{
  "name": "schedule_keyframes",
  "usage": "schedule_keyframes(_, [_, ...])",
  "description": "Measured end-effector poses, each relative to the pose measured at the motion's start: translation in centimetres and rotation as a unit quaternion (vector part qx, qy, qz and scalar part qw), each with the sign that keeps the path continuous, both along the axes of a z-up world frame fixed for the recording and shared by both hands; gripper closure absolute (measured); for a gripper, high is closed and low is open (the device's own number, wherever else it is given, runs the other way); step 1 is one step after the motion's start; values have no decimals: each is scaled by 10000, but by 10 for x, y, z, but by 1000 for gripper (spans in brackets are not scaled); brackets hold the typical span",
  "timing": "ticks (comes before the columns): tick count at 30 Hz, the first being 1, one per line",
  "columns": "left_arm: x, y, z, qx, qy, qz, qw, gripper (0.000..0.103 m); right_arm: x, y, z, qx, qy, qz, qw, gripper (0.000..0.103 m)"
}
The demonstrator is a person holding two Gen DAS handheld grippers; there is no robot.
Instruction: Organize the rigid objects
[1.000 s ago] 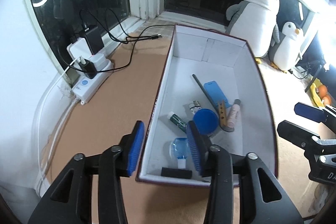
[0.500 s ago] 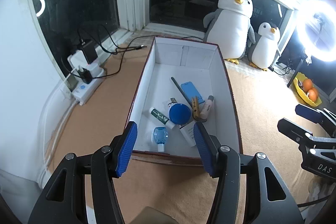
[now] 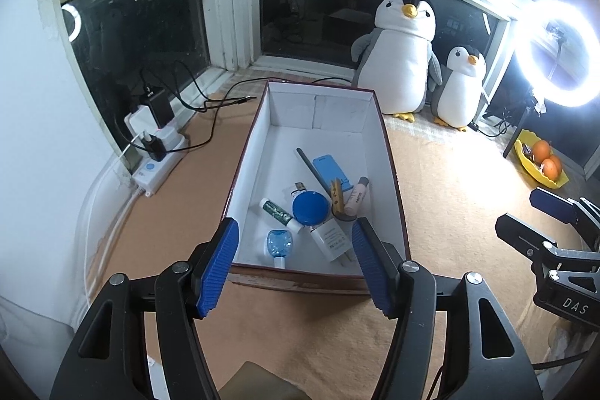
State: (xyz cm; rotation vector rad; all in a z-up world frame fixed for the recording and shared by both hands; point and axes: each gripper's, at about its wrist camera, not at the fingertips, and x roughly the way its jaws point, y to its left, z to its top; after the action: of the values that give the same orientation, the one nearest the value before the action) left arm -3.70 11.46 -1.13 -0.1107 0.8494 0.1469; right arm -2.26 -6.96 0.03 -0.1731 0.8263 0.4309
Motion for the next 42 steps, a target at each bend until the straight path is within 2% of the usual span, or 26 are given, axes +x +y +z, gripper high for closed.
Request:
schedule_keyframes(6, [-1, -2, 2, 2, -28, -39, 10000, 37, -1, 0, -1, -23, 7, 2, 10000, 29])
schedule_keyframes(42, [3, -6, 1, -34, -16, -119, 9999, 36, 5, -6, -9, -86, 170, -125, 9997, 28])
